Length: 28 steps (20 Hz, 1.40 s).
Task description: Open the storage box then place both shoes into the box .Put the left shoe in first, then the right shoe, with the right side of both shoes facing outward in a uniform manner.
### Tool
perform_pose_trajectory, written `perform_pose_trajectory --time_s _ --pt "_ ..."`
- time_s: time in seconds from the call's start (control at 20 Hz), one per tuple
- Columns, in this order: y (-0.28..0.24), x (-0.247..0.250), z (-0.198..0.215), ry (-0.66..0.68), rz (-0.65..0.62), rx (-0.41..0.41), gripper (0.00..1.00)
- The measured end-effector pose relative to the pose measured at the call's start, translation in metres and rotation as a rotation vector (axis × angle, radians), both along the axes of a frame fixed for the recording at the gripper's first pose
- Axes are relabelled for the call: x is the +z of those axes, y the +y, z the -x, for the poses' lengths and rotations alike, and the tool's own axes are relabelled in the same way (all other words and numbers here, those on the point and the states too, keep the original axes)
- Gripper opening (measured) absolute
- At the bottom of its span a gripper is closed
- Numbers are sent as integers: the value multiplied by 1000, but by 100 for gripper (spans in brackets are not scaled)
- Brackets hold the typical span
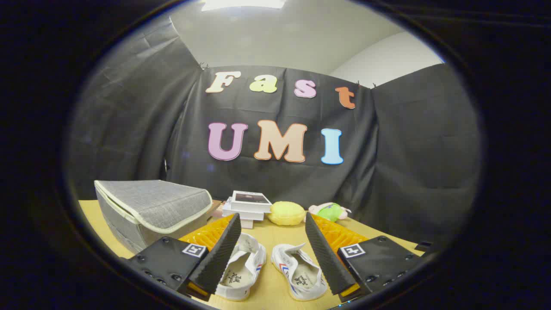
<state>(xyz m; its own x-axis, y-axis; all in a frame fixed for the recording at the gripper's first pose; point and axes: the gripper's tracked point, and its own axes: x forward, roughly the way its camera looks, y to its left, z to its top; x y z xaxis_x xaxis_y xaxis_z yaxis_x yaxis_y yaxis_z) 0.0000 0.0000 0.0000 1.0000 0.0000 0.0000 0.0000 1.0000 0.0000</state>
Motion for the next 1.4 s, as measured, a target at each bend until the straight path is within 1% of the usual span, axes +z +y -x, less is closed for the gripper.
perform_pose_trajectory --time_s 0.15,0.25,0.4,1.0,1.25,1.4 --pt "9 -1 1 2 10 32 92" --pt "7 -2 2 5 16 26 92" --pt "12 -5 3 21 11 46 92" --pt "14 0 5 1 -14 38 92" --pt "10 -8 1 4 -11 31 92" --pt "14 -7 1 14 -54 36 92"
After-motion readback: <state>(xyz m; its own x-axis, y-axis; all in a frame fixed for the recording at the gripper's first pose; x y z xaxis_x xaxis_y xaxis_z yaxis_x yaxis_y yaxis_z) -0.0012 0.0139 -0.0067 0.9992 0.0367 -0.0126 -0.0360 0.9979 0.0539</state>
